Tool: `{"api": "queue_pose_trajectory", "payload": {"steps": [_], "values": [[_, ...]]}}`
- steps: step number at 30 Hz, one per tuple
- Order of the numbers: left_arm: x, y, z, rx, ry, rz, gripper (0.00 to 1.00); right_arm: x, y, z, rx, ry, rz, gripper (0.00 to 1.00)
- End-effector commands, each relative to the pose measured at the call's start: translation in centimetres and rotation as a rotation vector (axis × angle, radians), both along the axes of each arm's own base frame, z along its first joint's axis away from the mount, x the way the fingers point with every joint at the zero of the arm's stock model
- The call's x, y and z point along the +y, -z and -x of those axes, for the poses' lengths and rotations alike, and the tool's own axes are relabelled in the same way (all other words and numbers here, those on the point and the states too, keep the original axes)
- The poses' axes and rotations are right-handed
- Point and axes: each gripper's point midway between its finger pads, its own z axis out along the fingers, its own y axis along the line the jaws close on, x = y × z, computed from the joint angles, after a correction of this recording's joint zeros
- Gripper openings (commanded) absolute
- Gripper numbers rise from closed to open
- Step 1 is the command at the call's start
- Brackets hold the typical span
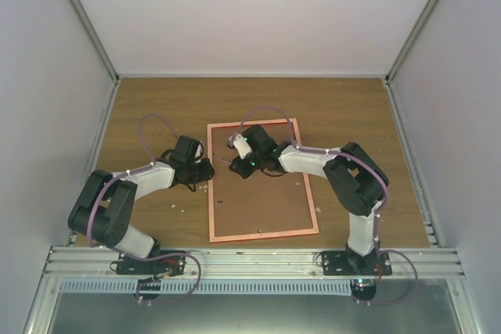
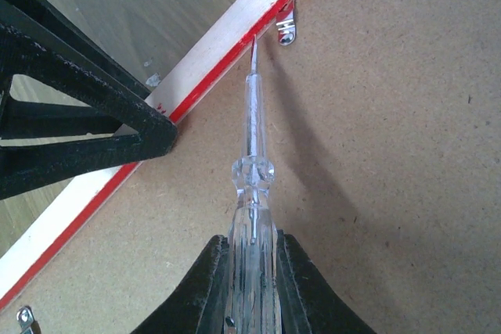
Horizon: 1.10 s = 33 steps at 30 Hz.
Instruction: Take the photo out of the frame
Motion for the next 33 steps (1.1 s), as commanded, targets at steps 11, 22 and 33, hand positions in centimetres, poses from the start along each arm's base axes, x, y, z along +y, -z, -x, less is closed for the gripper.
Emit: {"api": "queue_pose_trajectory", "payload": {"steps": [11,22,33], "values": [[-0.4,0.0,-0.4,-0.017,0.012,0.024,0.11,0.6,0.3,-2.0,-0.021,0.029,0.005,0.0],[-0.8,-0.3,0.1,-0.02,0.017,0.04,0.09,0.5,0.7,-2.3,-0.02,0.046,0.012,0.01],[-0.9,-0.2,0.6,-0.014,0.013,0.049,0.09,-0.3,1.4,-3.4,-0.021,0.126,0.048,0.01]]}}
